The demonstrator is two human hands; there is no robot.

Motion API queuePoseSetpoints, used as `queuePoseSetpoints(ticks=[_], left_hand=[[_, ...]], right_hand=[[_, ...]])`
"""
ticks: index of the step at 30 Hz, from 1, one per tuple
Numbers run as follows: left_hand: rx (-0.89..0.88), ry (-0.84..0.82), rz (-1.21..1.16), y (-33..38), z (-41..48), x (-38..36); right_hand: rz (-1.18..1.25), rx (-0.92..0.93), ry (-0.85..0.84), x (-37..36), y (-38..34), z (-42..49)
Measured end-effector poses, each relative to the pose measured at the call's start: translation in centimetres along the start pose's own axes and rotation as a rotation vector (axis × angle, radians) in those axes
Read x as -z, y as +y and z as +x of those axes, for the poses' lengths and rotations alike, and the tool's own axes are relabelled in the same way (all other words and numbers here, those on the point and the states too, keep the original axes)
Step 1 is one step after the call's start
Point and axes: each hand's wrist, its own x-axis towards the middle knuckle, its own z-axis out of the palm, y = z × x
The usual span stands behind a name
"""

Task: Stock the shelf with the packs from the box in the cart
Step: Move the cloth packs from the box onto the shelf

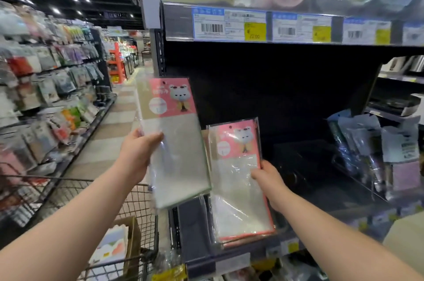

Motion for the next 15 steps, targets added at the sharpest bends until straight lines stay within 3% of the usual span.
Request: queuePoseSetpoints(ticks=[8, 15], left_hand=[[-0.013, 0.040, -0.055, 0.0, -2.5, -2.7], [0.069, 0.164, -0.075, -1.6, -4.0, -6.6]], right_hand=[[-0.049, 0.024, -0.111, 0.3, 0.2, 2.8], [-0.372, -0.057, -0.201, 1.8, 2.4, 4.5]])
